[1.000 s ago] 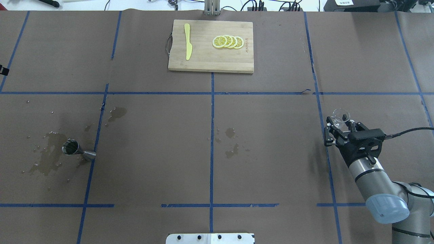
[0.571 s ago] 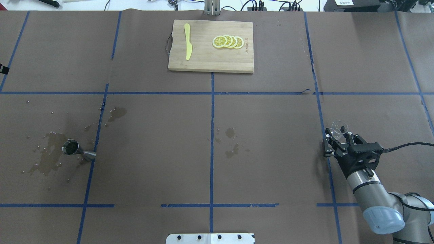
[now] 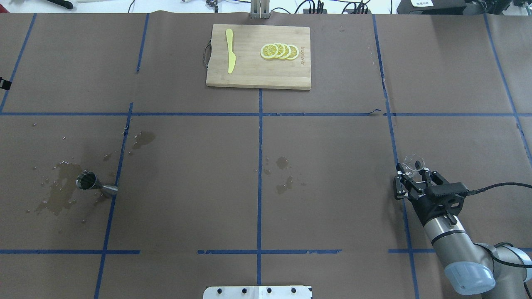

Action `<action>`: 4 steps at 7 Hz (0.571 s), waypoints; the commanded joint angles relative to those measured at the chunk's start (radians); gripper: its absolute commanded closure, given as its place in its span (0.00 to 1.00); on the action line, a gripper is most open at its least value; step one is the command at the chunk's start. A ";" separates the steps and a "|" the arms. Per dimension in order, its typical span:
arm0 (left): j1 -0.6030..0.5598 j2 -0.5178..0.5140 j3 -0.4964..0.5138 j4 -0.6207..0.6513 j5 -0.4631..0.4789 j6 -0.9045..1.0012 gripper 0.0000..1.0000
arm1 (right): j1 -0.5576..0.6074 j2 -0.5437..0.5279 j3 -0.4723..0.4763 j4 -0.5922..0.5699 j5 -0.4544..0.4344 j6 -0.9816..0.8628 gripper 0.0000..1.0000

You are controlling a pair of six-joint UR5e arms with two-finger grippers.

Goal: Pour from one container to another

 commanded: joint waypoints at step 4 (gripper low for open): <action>0.001 -0.003 0.000 -0.001 -0.002 -0.002 0.00 | -0.019 -0.002 -0.022 0.002 -0.005 0.008 0.96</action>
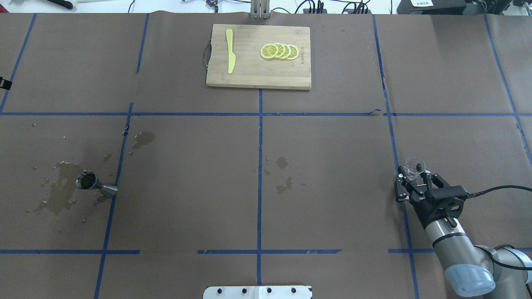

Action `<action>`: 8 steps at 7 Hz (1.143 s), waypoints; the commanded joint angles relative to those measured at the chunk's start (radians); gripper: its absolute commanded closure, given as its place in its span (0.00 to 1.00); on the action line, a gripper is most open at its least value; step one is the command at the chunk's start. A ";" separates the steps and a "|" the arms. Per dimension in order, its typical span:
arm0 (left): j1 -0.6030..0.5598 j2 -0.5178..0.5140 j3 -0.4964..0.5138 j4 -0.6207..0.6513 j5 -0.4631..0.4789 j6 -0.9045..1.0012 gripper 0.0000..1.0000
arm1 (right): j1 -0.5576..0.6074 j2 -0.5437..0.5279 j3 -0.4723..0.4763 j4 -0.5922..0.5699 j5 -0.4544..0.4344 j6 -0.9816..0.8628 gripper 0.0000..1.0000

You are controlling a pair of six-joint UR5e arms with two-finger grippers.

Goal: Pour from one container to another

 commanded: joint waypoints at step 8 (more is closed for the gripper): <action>0.000 -0.004 -0.003 -0.005 0.000 -0.007 0.00 | -0.054 -0.066 0.000 0.121 0.001 0.018 0.19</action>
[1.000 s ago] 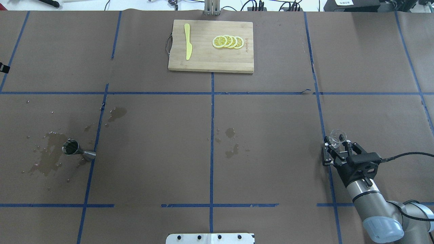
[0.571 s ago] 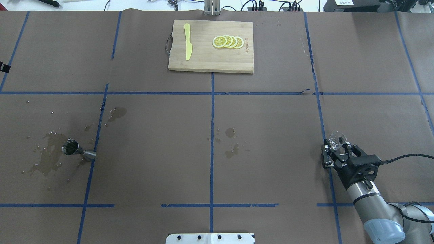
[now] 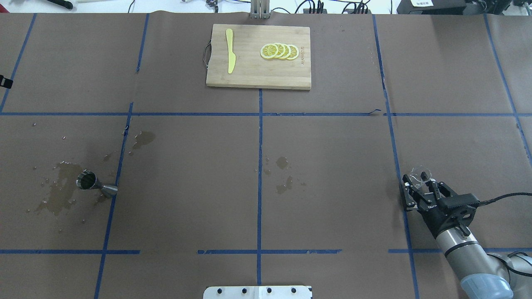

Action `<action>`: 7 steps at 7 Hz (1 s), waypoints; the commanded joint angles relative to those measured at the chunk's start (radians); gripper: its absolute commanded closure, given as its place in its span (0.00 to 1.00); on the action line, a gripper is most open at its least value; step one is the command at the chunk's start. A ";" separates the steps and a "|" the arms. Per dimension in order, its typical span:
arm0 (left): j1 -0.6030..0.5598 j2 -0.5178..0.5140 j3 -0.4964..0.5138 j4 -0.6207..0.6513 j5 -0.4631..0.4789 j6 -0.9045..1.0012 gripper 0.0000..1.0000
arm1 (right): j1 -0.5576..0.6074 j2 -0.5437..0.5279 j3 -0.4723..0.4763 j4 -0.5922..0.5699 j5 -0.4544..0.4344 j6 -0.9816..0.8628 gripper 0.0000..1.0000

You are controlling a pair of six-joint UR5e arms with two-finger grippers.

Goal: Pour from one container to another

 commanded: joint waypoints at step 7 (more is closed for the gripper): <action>-0.002 0.006 -0.009 -0.002 0.000 0.000 0.00 | -0.026 -0.028 0.061 0.021 0.079 -0.001 0.01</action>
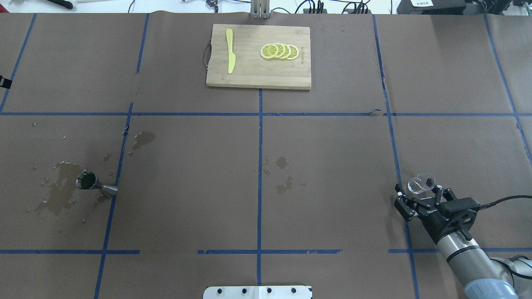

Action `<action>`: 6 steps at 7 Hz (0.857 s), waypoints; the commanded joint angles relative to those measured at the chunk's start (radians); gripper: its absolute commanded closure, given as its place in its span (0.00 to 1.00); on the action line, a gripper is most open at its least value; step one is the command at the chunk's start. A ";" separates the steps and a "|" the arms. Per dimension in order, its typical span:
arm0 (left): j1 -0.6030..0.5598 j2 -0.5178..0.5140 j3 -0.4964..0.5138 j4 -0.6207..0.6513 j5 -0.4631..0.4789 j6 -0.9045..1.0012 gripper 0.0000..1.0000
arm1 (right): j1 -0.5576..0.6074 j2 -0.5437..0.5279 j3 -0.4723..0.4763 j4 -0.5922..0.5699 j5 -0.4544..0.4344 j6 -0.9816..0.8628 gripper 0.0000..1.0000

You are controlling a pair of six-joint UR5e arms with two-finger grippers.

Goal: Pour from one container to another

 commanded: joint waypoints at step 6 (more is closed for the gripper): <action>0.000 0.000 0.003 -0.003 0.000 -0.025 0.00 | 0.050 -0.313 0.329 -0.010 0.491 -0.002 0.00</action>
